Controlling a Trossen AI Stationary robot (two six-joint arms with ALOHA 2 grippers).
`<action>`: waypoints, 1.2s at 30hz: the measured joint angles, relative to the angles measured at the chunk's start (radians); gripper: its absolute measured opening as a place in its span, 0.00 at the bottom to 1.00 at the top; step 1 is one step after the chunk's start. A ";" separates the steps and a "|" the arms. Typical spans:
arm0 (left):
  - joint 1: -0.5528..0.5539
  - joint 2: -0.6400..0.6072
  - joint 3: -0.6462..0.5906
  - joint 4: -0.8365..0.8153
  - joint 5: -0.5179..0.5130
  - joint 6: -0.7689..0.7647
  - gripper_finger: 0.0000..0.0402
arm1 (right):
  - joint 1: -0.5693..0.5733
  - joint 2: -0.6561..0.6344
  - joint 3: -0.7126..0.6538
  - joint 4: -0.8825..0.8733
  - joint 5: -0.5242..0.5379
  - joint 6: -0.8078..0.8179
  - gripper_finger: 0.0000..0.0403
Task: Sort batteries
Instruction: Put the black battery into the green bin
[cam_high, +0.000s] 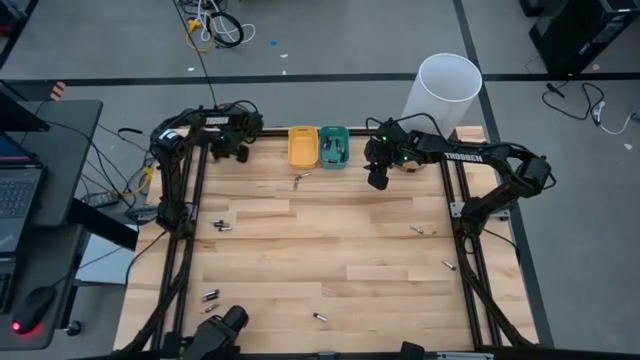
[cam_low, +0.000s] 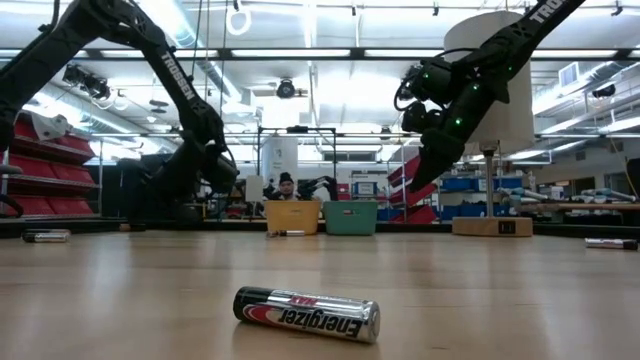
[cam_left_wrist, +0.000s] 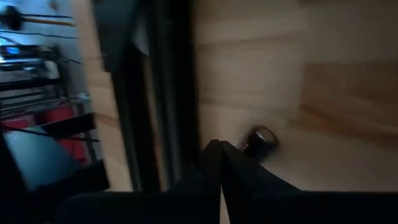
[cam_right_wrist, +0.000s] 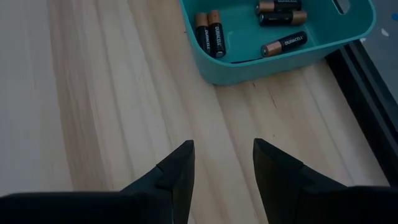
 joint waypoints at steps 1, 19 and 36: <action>0.000 0.000 0.000 0.005 0.025 0.012 0.03 | 0.000 0.000 0.000 0.000 0.000 0.000 0.37; -0.088 -0.094 0.027 -0.041 0.152 0.179 0.03 | 0.000 0.000 0.000 0.000 0.000 0.000 0.37; -0.127 -0.184 -0.004 -0.007 0.545 0.465 0.11 | 0.000 0.000 0.000 -0.026 0.000 0.001 0.37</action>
